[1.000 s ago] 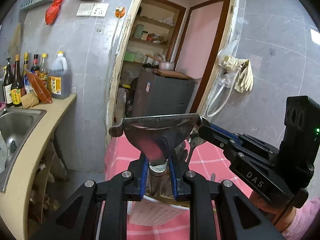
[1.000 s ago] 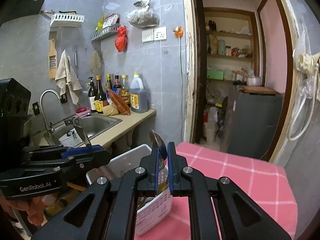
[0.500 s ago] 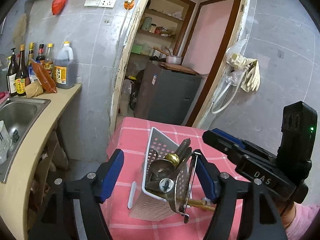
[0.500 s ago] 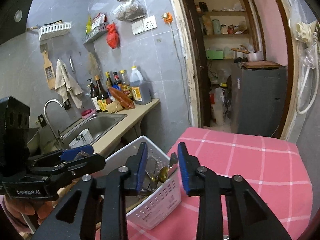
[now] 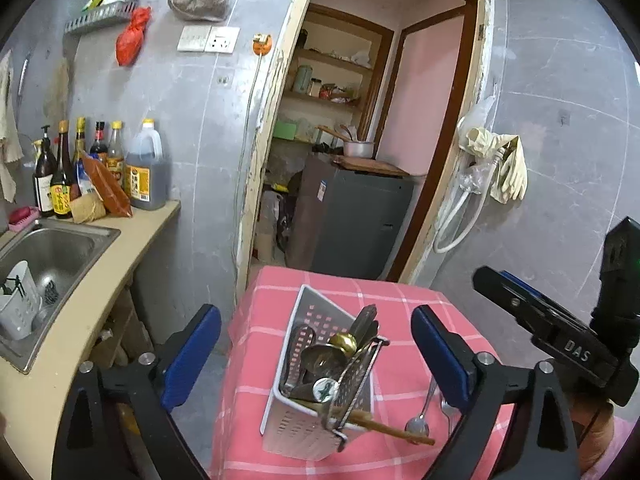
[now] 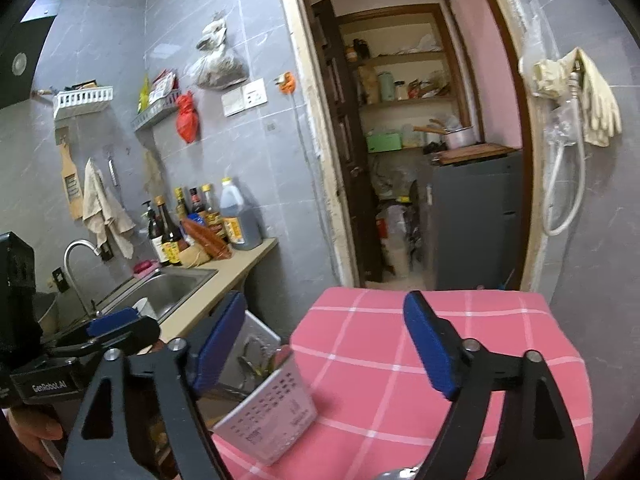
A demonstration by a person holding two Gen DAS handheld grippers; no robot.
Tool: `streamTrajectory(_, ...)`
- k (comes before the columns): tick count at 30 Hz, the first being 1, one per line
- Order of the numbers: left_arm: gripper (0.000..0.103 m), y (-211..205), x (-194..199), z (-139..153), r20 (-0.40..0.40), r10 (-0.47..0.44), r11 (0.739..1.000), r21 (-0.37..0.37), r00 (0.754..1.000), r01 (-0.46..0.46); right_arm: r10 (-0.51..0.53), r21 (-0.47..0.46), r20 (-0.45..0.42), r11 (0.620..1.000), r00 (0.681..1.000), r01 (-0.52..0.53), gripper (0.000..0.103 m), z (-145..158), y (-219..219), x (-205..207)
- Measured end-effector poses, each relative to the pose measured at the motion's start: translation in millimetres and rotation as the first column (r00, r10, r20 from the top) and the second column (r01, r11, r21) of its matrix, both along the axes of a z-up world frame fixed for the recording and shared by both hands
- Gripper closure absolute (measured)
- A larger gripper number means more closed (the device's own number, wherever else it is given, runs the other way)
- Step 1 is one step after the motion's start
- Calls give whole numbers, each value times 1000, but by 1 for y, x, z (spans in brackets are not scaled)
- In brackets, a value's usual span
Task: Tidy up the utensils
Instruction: 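Open both tools over the caddy to release peeler and spoon, then move both tools down toward the steel spoon and fork on the cloth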
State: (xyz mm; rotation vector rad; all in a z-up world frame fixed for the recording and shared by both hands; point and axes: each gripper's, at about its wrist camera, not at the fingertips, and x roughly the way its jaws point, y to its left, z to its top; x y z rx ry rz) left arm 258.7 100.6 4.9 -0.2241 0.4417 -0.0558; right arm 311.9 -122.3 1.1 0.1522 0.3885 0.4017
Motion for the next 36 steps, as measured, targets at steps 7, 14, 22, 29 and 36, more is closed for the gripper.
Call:
streamTrajectory(7, 0, -20, -13, 9, 73, 51, 997, 56, 996, -55, -55, 11, 14, 998, 998, 55, 3, 5, -33, -13)
streamTrajectory(14, 0, -52, -33, 20, 155, 85, 987, 122, 984, -105, -101, -4, 34, 995, 994, 102, 2, 7, -69, -32)
streamTrajectory(22, 0, -94, -62, 19, 184, 74, 979, 176, 980, -107, -133, -33, 21, 990, 991, 133, 1, 1, -107, -53)
streamTrajectory(29, 0, -125, -77, 3, 119, 36, 983, 176, 992, -56, -141, -54, -37, 989, 989, 139, 1, -18, -142, -66)
streamTrajectory(36, 0, -146, -72, -21, 12, -14, 990, 140, 1000, 13, -157, -79, -111, 986, 981, 149, 1, -44, -169, -70)
